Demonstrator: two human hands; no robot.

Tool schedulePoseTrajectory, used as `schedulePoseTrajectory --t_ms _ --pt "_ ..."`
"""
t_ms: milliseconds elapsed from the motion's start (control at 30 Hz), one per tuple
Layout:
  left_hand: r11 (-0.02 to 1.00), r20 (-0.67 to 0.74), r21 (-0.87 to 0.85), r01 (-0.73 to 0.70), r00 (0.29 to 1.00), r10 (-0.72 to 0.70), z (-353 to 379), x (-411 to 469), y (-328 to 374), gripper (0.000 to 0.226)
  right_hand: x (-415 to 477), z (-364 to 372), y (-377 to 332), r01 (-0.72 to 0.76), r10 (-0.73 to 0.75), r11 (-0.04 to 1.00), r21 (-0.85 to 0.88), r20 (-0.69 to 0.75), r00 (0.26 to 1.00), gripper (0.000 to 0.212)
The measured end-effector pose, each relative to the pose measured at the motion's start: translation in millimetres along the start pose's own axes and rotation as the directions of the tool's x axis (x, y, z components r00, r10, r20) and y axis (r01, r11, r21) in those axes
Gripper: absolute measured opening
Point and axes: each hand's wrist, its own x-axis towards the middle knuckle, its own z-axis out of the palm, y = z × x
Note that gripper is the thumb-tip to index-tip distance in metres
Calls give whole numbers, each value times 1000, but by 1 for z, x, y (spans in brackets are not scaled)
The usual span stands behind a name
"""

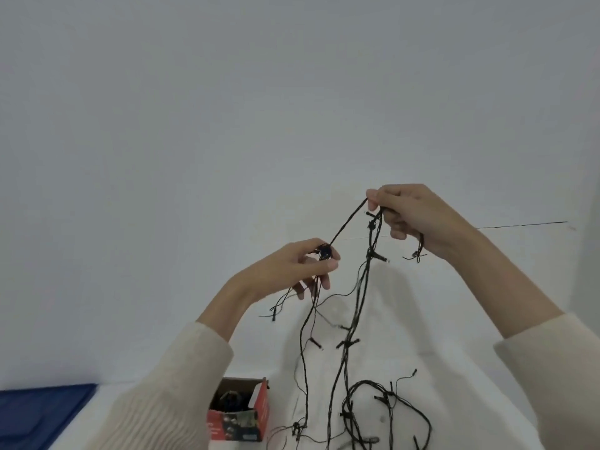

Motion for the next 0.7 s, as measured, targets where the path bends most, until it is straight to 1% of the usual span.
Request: schedulePoseTrajectory --t_ms 67,133,200,300,333,400,467,533,567,600,633,667,700 --pt "994 -18 -102 29 999 -31 -2 -3 -9 27 3 -4 -1 -5 16 995 104 -111 994 28" --pt "995 -33 -86 47 998 -50 -4 -6 -21 23 6 -11 -2 5 32 984 175 -207 978 27" --pt "993 -21 -89 73 997 -75 -6 -10 -34 19 9 -20 0 15 39 982 188 -276 960 27" --pt "958 54 -246 149 989 -140 -9 -15 -50 19 13 -30 9 -3 73 983 182 -374 924 27" --pt "947 88 -261 185 982 -167 -10 -17 -54 19 14 -33 13 -19 96 982 188 -411 906 27" --pt "940 148 -198 280 956 -253 -11 -21 -63 20 17 -39 21 -53 150 976 209 -480 864 26" --pt "920 220 -69 386 905 -364 -14 -27 -74 21 18 -46 30 -91 195 972 216 -530 825 27" --pt "892 283 59 449 849 -446 -15 -32 -83 20 18 -50 39 -132 227 970 204 -563 795 28" --pt "883 297 76 463 835 -463 -15 -34 -87 20 19 -51 43 -156 239 969 192 -570 786 29" --pt "884 290 31 467 842 -455 -14 -33 -87 21 19 -50 46 -184 252 967 176 -568 783 29" --pt "883 251 -91 461 868 -427 -12 -31 -85 21 19 -49 48 -217 269 963 159 -555 787 29" --pt "855 187 -285 433 900 -393 -11 -28 -81 22 19 -47 49 -259 292 956 138 -523 800 28" --pt "779 111 -505 371 923 -368 -10 -24 -76 21 19 -45 50 -313 323 944 100 -467 823 26"
